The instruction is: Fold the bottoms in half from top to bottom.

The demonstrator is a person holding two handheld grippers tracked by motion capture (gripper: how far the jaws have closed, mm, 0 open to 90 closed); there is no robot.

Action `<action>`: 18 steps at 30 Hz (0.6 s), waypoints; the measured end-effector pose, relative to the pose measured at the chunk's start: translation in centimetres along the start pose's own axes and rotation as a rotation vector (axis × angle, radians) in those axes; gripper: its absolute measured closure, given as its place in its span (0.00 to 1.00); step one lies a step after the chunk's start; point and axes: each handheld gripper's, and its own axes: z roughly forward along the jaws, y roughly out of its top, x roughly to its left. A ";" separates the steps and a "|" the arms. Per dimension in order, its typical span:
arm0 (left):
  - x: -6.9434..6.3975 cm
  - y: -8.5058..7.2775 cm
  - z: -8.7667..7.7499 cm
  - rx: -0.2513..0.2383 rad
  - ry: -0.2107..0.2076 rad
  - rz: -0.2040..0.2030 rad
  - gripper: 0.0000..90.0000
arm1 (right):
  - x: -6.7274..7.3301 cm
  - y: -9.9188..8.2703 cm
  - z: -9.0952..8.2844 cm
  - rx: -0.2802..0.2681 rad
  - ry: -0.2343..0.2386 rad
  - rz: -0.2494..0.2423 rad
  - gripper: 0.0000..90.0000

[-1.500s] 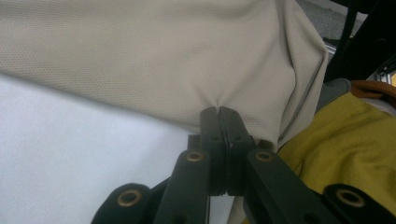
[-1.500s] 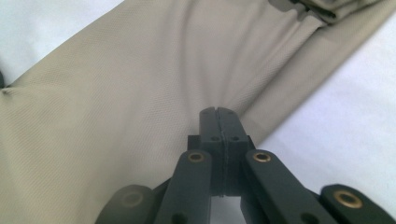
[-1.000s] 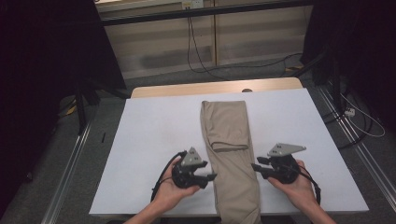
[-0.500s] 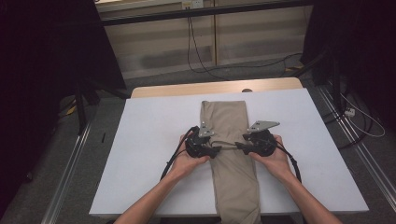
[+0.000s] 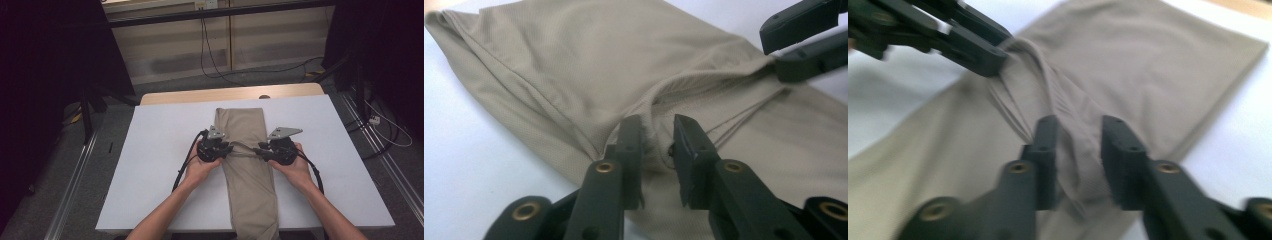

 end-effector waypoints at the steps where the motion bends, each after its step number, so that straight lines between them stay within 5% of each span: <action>1: 0.1 0.0 0.1 -0.006 -0.008 -0.009 0.85 | 0.1 0.1 0.1 -0.006 0.010 -0.008 0.66; 6: 0.4 0.3 0.0 -0.006 -0.018 -0.044 0.88 | 0.1 -0.5 1.4 0.070 -0.004 -0.067 0.55; 9: 0.7 0.3 0.1 -0.011 -0.020 -0.064 0.89 | 0.3 -0.9 1.8 0.088 -0.017 -0.097 0.66; 11: 0.9 0.3 0.0 -0.015 -0.031 -0.070 0.89 | 0.1 -0.6 1.4 0.056 -0.006 -0.069 0.82; 18: -0.1 0.9 -1.7 -0.039 -0.070 -0.075 0.92 | -0.3 -0.1 0.1 0.036 -0.003 -0.024 0.94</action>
